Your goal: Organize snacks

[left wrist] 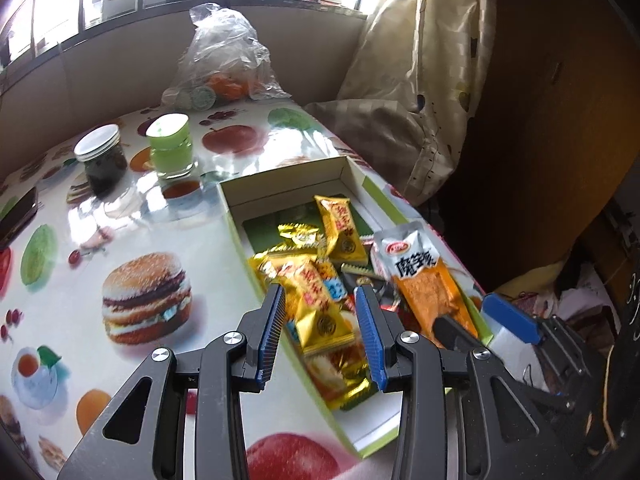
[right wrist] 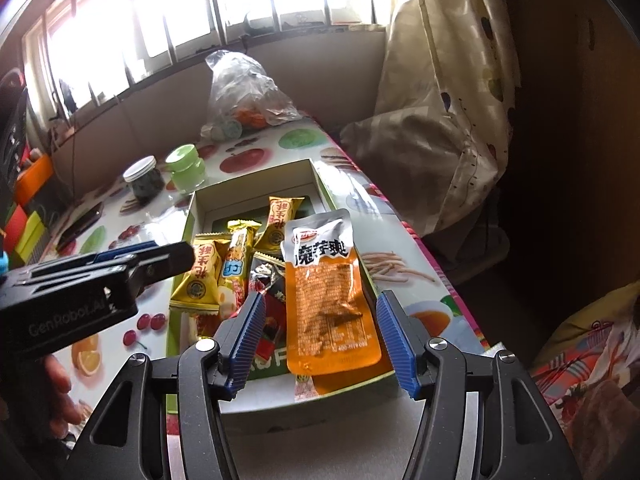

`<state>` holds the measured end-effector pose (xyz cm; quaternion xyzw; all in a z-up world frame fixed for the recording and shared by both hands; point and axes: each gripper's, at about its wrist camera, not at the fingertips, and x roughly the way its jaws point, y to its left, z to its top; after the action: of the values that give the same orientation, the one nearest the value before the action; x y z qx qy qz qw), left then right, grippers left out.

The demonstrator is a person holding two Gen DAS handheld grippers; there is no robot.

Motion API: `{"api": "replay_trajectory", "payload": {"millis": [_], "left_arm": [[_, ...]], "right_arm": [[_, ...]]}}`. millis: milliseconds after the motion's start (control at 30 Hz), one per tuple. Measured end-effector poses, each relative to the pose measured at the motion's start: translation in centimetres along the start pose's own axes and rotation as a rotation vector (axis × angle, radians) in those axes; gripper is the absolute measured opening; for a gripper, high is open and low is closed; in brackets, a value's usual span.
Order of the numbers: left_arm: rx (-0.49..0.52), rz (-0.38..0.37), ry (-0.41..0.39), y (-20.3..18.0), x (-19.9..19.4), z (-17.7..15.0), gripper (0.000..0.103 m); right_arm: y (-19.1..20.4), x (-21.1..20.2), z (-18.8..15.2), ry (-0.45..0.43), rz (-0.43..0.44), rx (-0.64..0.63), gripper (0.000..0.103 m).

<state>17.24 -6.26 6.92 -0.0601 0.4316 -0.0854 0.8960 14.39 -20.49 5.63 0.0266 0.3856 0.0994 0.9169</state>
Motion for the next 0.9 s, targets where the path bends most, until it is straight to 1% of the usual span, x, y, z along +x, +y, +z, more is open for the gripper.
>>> {"api": "replay_trajectory", "payload": {"millis": [200,400,467,633,667,733,800,900], "left_arm": [[0.011,0.017,-0.004,-0.1,-1.0,-1.6,0.038],[0.030,0.057,-0.012,-0.3,-2.0,-3.5,0.038],[0.024,0.070,-0.004,-0.1,-2.1,-4.4,0.038],[0.035,0.070,0.020,0.0,-2.1,-6.4,0.038],[0.037,0.086,0.023,0.1,-2.0,-7.0,0.038],[0.044,0.095,0.032,0.1,-1.9,-7.6,0.038],[0.036,0.081,0.042,0.3,-1.8,-8.2,0.038],[0.027,0.101,0.052,0.6,-1.6,-8.9,0.038]], "right_arm": [[0.4,-1.0,-0.8,-0.006,-0.001,-0.012,0.058],[0.5,-1.8,-1.7,-0.005,-0.009,-0.013,0.058],[0.5,-1.9,-2.1,-0.002,-0.013,-0.014,0.058],[0.9,-2.3,-3.4,0.013,-0.034,-0.037,0.058],[0.9,-2.4,-3.9,0.018,-0.040,-0.039,0.058],[0.8,-2.4,-4.4,0.025,-0.044,-0.027,0.058],[0.6,-2.4,-5.0,0.033,-0.049,-0.011,0.058],[0.5,-2.3,-5.8,0.054,-0.054,-0.006,0.058]]}}
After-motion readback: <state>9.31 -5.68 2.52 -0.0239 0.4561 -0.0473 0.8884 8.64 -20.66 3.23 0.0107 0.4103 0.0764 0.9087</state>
